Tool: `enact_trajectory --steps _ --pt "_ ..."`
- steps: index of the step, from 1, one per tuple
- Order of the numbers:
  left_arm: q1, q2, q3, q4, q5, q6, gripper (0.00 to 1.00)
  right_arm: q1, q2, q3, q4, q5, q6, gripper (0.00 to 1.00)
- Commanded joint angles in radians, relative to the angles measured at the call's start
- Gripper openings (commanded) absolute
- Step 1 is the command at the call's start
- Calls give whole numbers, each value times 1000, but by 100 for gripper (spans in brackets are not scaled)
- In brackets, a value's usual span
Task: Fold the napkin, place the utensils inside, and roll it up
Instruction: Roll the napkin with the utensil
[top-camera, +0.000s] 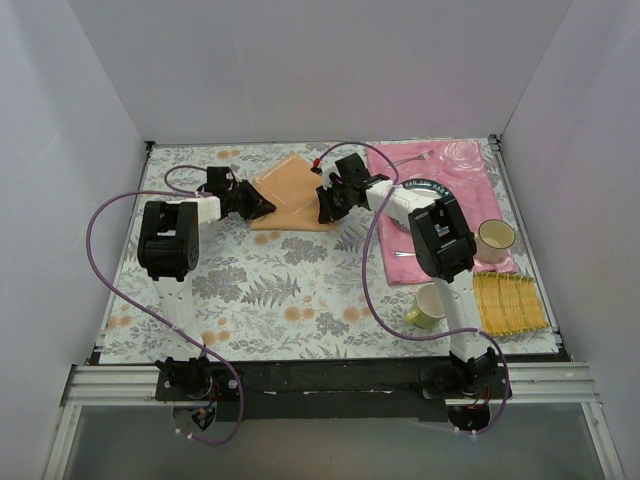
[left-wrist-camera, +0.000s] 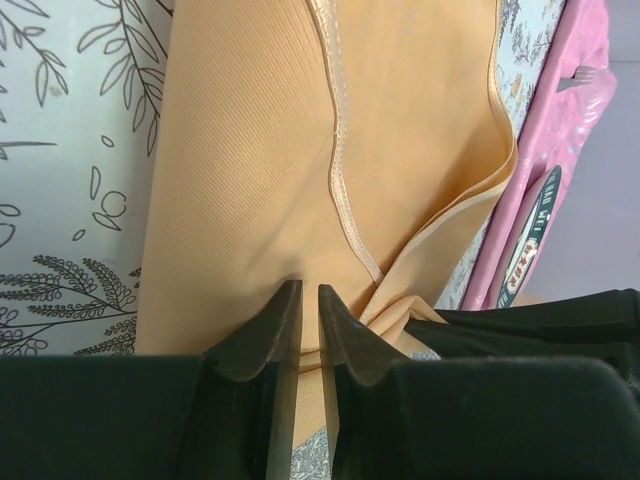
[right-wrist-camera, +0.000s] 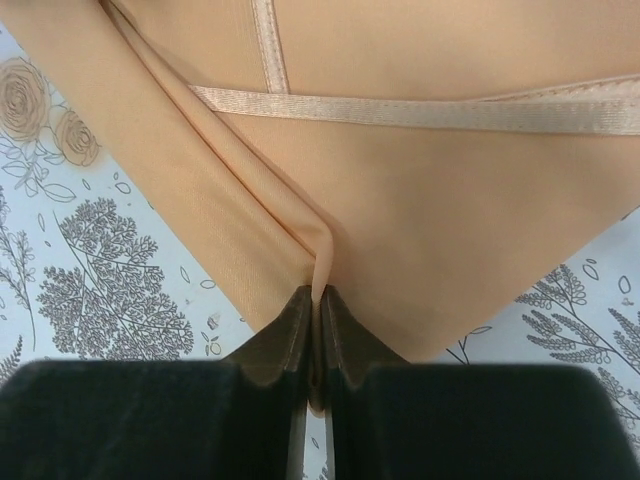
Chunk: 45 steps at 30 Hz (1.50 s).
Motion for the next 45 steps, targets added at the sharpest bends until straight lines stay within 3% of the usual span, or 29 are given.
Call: enact_trajectory --steps 1,7,12,17,22,28,33,45 --pt "10 -24 54 -78 -69 60 15 1 -12 -81 1 6 57 11" --pt "1 -76 154 -138 -55 74 31 7 -72 -184 21 2 183 8" --pt "-45 -190 137 -136 -41 44 36 22 -132 -303 67 38 354 8" --pt "-97 -335 -4 -87 -35 10 33 54 -224 -486 182 128 580 7" --pt "-128 -482 -283 55 14 -65 28 122 -317 -669 385 180 816 8" --pt "-132 -539 -453 158 57 -94 25 212 -347 -719 460 278 979 8" --pt "-122 -522 -490 183 49 -82 25 275 -354 -788 561 294 1128 8" --pt "-68 -525 -582 229 38 -64 24 320 -353 -801 570 320 1190 9"
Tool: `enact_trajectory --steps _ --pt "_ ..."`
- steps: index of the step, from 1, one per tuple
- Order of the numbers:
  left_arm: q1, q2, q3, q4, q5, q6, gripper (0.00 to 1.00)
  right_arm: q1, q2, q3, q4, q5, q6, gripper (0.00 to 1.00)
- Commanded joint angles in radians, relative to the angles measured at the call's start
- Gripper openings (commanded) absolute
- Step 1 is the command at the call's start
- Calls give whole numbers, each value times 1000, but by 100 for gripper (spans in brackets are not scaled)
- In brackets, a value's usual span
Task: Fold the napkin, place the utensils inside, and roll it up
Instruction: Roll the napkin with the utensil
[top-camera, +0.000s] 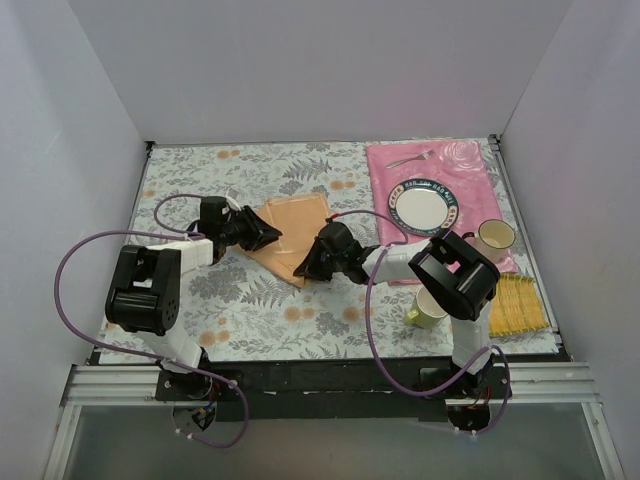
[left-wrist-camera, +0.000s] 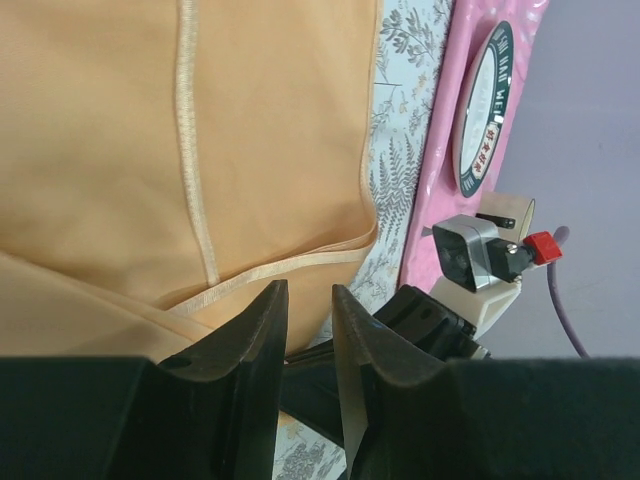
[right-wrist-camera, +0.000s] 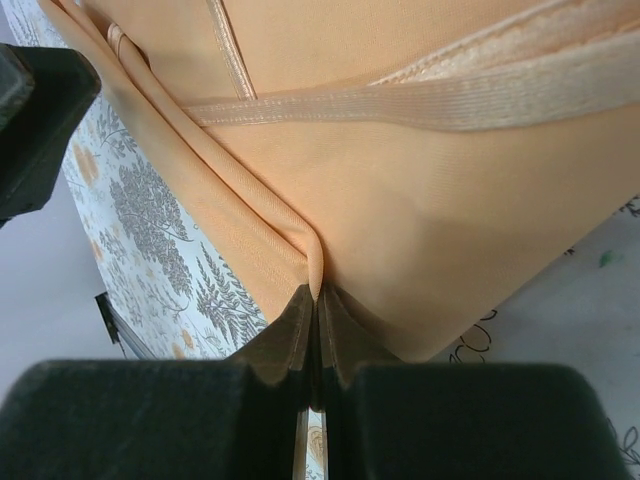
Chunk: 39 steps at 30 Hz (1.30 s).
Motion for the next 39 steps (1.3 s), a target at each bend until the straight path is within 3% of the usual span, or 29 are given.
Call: enact_trajectory --steps 1,14,20,21,23,24,26,27,32,36,39 --pt "14 -20 -29 42 2 22 24 8 2 -29 -44 38 26 9" --pt "78 93 -120 212 -70 -29 19 9 8 -35 5 -2 17 12" --pt "82 142 -78 116 -118 3 17 9 -8 18 -81 -35 -132 17" --pt "82 143 -80 113 -121 2 17 8 -10 61 -114 -34 -173 23" --pt "82 151 -81 97 -123 2 17 9 -13 113 -189 -43 -322 26" --pt "82 155 -78 88 -126 8 16 8 -19 139 -275 -19 -374 37" --pt "82 172 -72 73 -130 18 16 8 -31 184 -297 -2 -542 44" --pt "82 177 -72 73 -133 19 16 8 -33 213 -396 23 -596 54" --pt "82 192 -74 79 -124 12 16 31 -71 341 -500 121 -1050 64" --pt "82 192 -66 67 -115 15 16 72 -87 417 -542 144 -1247 71" --pt "82 198 -58 57 -109 12 15 98 -33 532 -627 100 -1314 70"
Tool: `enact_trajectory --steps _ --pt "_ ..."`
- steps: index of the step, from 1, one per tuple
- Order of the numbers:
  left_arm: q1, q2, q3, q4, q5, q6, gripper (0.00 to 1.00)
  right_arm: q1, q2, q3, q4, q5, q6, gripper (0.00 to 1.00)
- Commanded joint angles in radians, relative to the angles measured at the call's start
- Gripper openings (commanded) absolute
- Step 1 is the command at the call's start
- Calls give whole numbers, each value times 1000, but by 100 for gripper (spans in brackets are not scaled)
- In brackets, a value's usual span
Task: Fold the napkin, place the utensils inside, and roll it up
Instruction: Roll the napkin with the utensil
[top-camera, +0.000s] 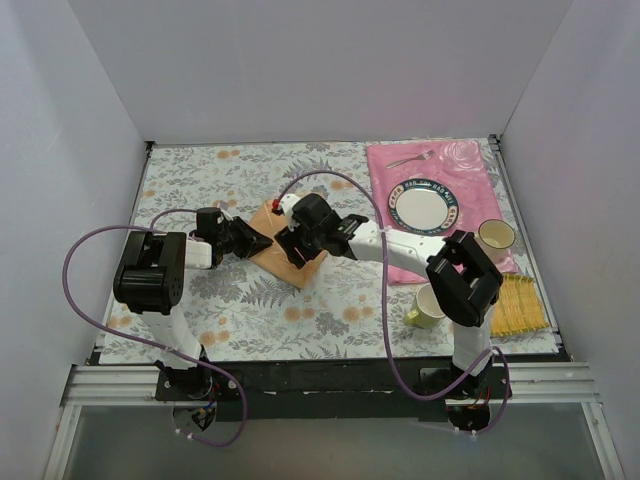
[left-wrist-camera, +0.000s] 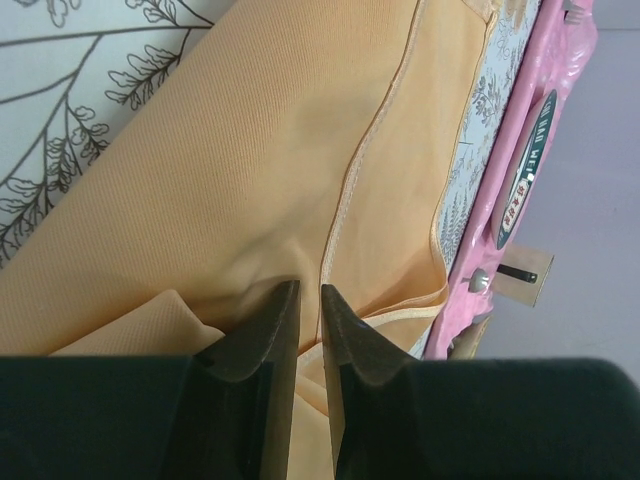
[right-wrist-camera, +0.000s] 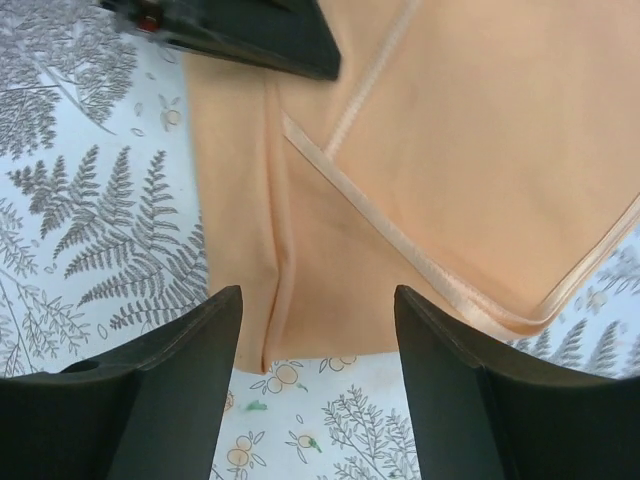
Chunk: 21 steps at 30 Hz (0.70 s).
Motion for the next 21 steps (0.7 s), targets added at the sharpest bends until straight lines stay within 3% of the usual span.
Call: enact_trajectory --steps 1,9,21 --pt "4 44 4 -102 -63 41 15 48 24 166 -117 -54 -253 69" --pt "4 42 14 -120 -63 47 15 69 201 345 -158 -155 -233 47" --pt "4 42 13 -117 -52 45 15 71 275 329 -131 -125 -207 52"
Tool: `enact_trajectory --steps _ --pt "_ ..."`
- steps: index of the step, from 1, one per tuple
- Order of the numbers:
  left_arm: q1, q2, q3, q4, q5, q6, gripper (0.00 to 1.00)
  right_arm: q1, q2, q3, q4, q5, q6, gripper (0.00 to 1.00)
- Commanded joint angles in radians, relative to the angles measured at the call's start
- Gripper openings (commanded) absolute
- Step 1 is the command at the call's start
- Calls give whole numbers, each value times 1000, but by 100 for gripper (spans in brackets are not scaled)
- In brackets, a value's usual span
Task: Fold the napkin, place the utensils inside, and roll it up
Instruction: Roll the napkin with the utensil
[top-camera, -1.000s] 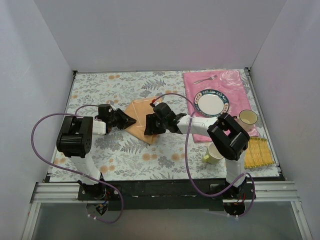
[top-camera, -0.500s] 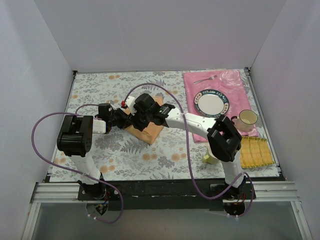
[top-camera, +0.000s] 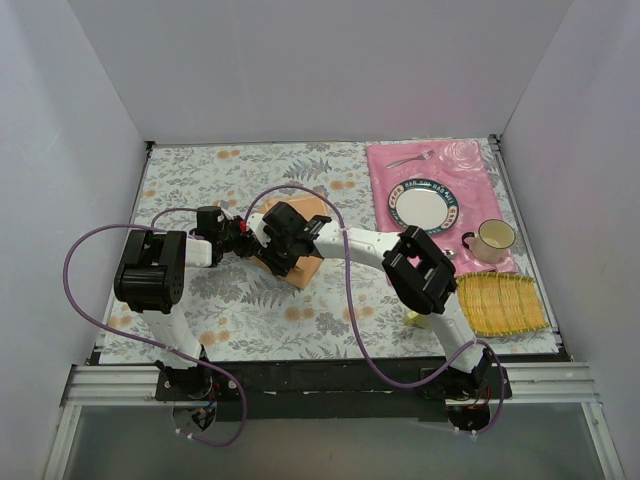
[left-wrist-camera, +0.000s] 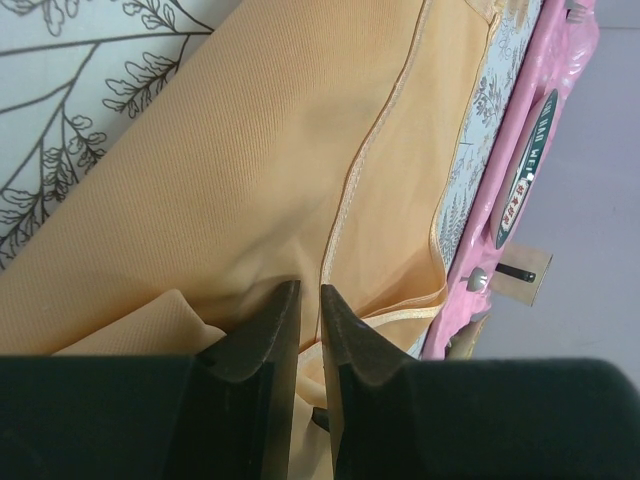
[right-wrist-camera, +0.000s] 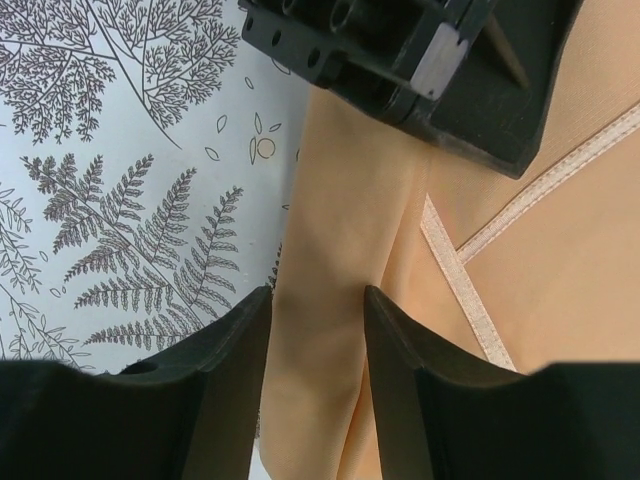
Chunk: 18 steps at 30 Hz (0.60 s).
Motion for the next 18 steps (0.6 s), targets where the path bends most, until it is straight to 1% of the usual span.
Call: enact_trajectory --steps 1,5,13,17,18 --pt "3 29 -9 -92 -62 46 15 -2 -11 12 31 13 -1 53" --pt "5 29 -5 -95 -61 48 15 0 -8 0 23 19 -13 55" --pt "6 32 4 -107 -50 44 15 6 -11 -78 76 44 -2 58" --pt "8 39 6 -110 -38 35 15 33 -8 -124 121 111 19 59" --pt "8 39 6 -110 -36 32 15 39 -1 -133 130 172 28 59"
